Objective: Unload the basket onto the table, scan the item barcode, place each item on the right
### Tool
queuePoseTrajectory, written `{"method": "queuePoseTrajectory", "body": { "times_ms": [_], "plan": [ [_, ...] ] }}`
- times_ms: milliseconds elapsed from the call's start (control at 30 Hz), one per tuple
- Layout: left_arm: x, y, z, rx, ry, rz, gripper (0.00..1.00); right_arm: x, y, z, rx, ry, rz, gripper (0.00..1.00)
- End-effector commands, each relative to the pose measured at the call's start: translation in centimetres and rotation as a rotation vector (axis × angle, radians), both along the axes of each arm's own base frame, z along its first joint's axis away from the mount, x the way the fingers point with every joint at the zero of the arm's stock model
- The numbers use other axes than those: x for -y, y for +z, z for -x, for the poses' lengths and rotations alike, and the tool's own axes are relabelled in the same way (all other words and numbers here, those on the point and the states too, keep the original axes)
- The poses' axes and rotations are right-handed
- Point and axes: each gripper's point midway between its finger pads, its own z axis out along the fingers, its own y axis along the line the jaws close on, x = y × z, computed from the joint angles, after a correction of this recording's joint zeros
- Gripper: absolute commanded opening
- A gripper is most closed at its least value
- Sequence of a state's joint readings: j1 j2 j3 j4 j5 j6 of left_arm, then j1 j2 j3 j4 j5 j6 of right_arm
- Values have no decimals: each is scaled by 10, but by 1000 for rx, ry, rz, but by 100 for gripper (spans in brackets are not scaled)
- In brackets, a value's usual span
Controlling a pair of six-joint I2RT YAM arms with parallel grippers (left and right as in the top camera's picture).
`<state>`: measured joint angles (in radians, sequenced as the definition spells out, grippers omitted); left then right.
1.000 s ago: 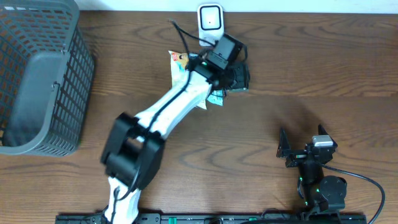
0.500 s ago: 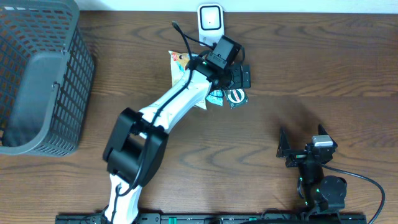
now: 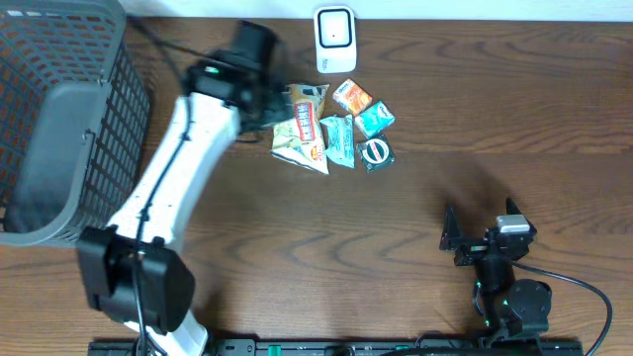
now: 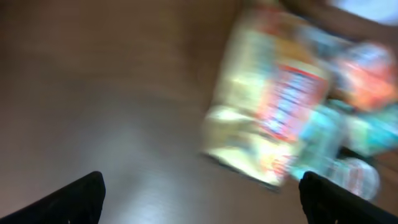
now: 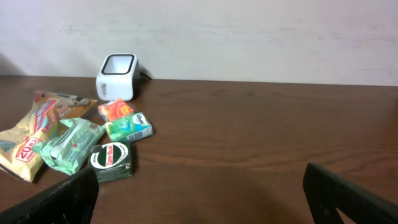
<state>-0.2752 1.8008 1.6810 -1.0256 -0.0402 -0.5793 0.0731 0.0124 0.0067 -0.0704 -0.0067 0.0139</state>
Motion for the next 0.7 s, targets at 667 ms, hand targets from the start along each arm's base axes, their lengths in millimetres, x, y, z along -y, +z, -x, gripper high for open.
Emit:
{"method": "queuePoseTrajectory", "body": {
  "times_ms": [667],
  "plan": [
    [-88,-2,12,-83,93,-152,98,3,-1,0,-3,-13,1,99]
  ]
}}
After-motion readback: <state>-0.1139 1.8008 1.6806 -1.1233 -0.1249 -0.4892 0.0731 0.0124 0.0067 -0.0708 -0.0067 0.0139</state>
